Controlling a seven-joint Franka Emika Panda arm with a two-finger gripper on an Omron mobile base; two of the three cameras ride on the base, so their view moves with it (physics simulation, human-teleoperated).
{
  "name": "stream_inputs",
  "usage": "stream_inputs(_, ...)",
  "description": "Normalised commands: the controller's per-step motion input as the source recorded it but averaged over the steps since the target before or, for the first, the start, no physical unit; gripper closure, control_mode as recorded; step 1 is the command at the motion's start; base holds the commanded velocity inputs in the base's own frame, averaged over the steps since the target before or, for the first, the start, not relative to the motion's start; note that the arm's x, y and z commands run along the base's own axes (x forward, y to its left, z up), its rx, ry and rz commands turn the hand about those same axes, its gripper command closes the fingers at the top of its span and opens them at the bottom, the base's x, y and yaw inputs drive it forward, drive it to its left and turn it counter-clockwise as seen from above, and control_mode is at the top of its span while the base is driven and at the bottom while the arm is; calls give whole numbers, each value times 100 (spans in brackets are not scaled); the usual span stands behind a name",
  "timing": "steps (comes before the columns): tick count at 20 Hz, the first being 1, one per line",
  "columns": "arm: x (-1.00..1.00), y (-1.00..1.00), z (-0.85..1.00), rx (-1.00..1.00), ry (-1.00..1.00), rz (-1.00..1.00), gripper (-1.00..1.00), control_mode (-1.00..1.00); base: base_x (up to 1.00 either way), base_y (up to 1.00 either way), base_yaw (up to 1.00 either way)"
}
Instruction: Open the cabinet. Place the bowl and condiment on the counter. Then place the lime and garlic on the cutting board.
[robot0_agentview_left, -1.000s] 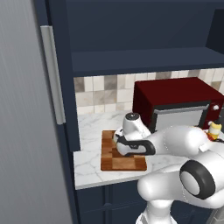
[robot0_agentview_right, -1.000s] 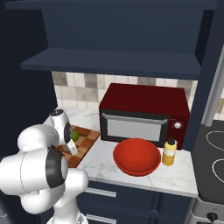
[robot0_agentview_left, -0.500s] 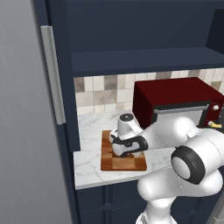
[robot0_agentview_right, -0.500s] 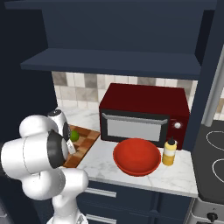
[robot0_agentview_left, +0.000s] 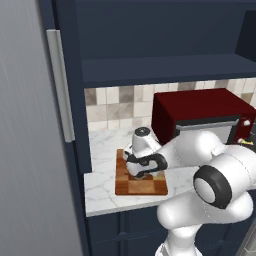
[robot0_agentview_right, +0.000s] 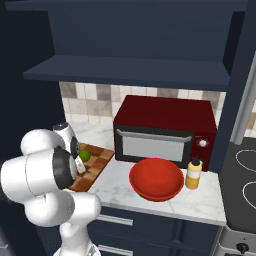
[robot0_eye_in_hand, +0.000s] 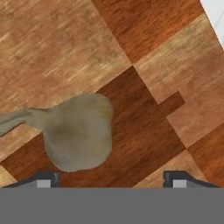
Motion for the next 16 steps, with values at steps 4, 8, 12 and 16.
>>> stream_inputs(4, -73, -21, 75, 2, -24, 0, -100, -100, 0, 0, 0)
stream_inputs(8, -80, -38, 77, 2, -26, 5, -100, -100, 0, 0, 0)
stream_inputs(12, -71, -59, 69, 5, -23, 8, -100, -100, 0, 0, 0)
stream_inputs(16, -62, -92, 58, 17, -26, 12, -100, -100, 0, 0, 0)
